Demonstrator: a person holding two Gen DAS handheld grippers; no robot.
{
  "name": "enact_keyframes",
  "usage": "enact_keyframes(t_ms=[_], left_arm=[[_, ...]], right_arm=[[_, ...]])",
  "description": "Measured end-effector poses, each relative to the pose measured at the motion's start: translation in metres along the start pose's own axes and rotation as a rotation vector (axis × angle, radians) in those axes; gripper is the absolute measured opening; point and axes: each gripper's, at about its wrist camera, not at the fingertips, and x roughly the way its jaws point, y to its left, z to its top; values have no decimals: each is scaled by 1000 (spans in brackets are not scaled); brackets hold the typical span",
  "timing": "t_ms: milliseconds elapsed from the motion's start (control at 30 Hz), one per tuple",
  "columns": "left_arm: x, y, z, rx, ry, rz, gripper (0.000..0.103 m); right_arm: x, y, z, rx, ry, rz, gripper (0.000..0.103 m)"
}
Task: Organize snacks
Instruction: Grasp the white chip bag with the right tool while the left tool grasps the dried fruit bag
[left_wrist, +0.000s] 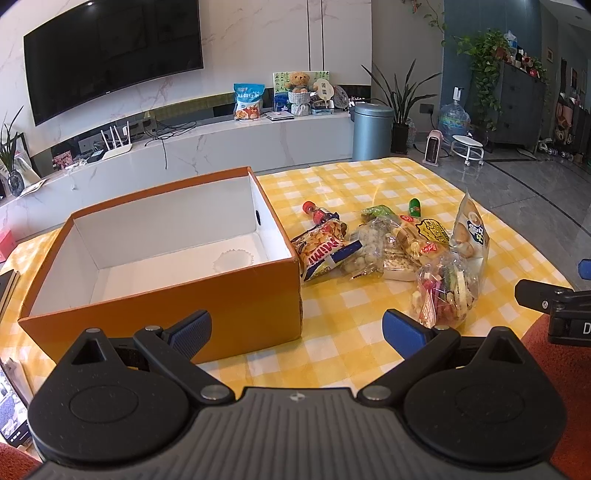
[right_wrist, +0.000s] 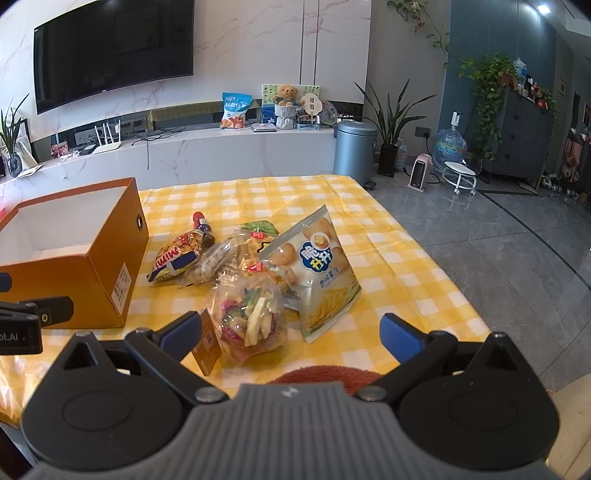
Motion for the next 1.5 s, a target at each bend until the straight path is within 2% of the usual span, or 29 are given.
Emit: enact_keyframes(t_ms=[333, 533, 633, 700, 733, 767, 900, 933, 1000, 1133, 1300, 1500], left_arm=[[1, -6, -1, 15, -3, -4, 103], [5, -9, 6, 32, -4, -19, 103], [9, -12, 12, 57, -12, -23, 103], [14, -13, 17, 65, -12, -58, 94], [17, -13, 20, 60, -10, -78, 92], [20, -13, 22, 58, -7, -98, 91], [33, -20, 34, 48, 3, -167, 79], [37, -21, 37, 32, 10, -187, 78], [46, -23, 42, 13, 24, -218, 78], [64, -27, 48, -1, 42, -285, 78], [84, -38, 51, 23, 52, -364, 78], [107, -57, 55, 44, 92, -450, 81]], right_arm=[[0, -1, 0, 5, 1, 7, 100], [6, -12, 8, 29, 55, 127, 100], [7, -14, 14, 9, 19, 150, 100], [10, -15, 21, -36, -19, 148, 100], [12, -16, 24, -59, -26, 147, 100], [15, -17, 29, -76, -26, 149, 98], [36, -24, 46, -115, 18, 151, 82], [41, -26, 49, -117, 27, 144, 79], [52, -29, 56, -132, 44, 135, 68], [73, -37, 65, -137, 77, 145, 56], [101, -52, 68, -92, 141, 144, 49], [126, -67, 62, -57, 193, 132, 49]])
